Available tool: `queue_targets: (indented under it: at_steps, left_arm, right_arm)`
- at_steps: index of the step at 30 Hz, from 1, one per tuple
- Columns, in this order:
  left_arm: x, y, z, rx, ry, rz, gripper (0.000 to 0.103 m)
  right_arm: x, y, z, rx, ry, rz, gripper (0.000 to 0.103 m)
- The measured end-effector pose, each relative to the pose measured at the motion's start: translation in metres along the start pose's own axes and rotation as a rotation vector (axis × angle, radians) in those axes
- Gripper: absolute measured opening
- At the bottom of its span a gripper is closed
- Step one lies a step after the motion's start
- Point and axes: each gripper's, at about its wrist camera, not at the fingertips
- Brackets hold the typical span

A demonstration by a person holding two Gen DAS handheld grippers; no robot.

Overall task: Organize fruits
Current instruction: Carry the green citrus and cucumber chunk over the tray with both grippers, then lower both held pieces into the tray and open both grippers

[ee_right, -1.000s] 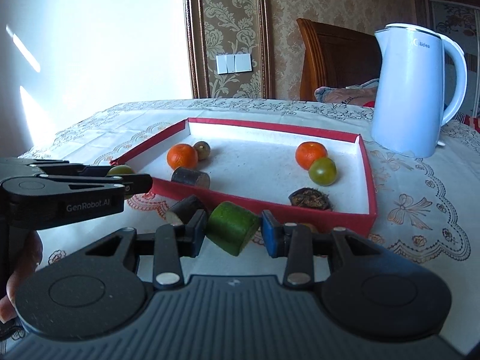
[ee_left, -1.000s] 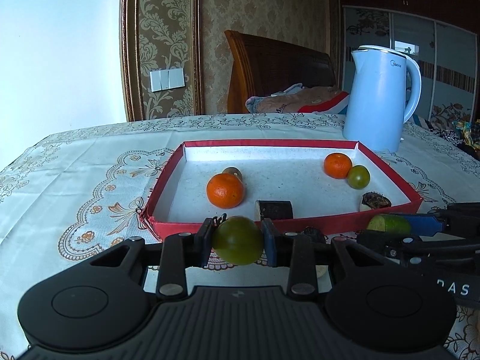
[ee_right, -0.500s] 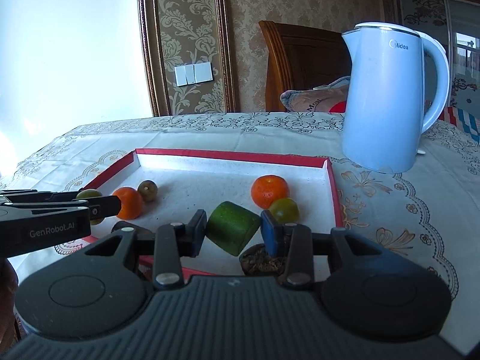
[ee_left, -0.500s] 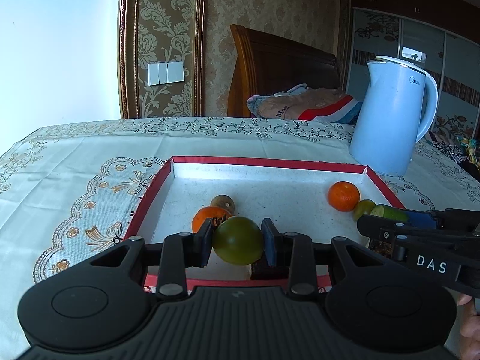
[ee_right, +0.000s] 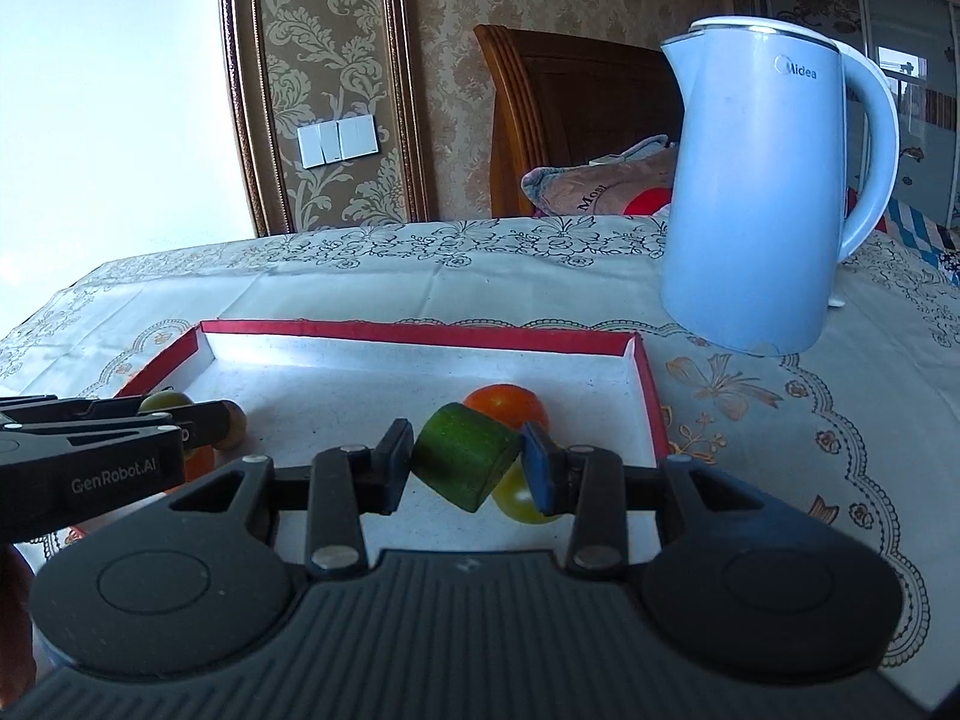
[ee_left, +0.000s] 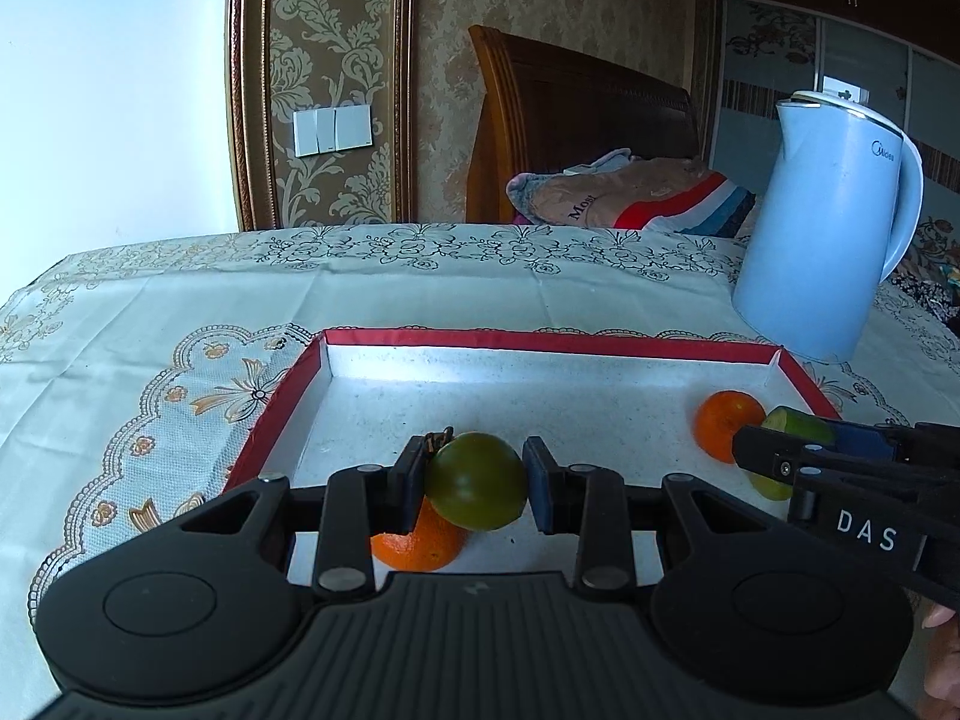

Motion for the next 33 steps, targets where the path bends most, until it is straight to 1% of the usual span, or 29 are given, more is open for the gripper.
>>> queue_targets:
  at_steps: [4, 9, 21, 24, 26, 28, 31, 32, 33]
  left_arm:
    - [0.0015, 0.0006, 0.0084, 0.023, 0.002, 0.005, 0.034]
    - [0.0026, -0.0003, 0.0103, 0.017, 0.007, -0.007, 0.034]
    - [-0.0004, 0.0047, 0.0105, 0.027, 0.021, 0.022, 0.034]
    - [-0.0004, 0.0035, 0.0113, 0.039, 0.027, 0.020, 0.036]
    - [-0.0004, 0.0018, 0.0115, 0.046, 0.031, 0.013, 0.040]
    - [0.0002, 0.0004, 0.0116, 0.044, 0.029, 0.008, 0.051]
    - [0.0006, -0.0009, 0.0117, 0.042, 0.029, -0.001, 0.055]
    - [0.0005, -0.0009, 0.0115, 0.039, 0.026, -0.001, 0.055]
    - [0.0003, -0.0006, 0.0116, 0.040, 0.026, 0.000, 0.056]
  right_arm:
    - [0.0008, 0.0011, 0.0073, -0.007, -0.010, 0.004, 0.037]
    - [0.0016, -0.0013, 0.0108, -0.015, -0.007, -0.005, 0.037]
    - [0.0015, 0.0016, 0.0116, -0.019, -0.001, 0.011, 0.038]
    - [0.0015, 0.0019, 0.0112, -0.017, 0.002, 0.014, 0.038]
    - [0.0013, 0.0015, 0.0112, -0.023, 0.005, 0.010, 0.040]
    - [0.0014, 0.0017, 0.0108, -0.028, 0.007, 0.012, 0.048]
    - [0.0015, 0.0026, 0.0093, -0.030, 0.013, 0.017, 0.051]
    - [0.0017, 0.0030, 0.0086, -0.028, 0.014, 0.019, 0.053]
    - [0.0014, 0.0033, 0.0078, -0.031, 0.017, 0.022, 0.060]
Point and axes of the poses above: each gripper's, at about its wrist camera, not at the fingertips, and z roughly the way its jaws point, y to its right, x to its top, and after that the axes turned 10 degrees about -z, right-handed
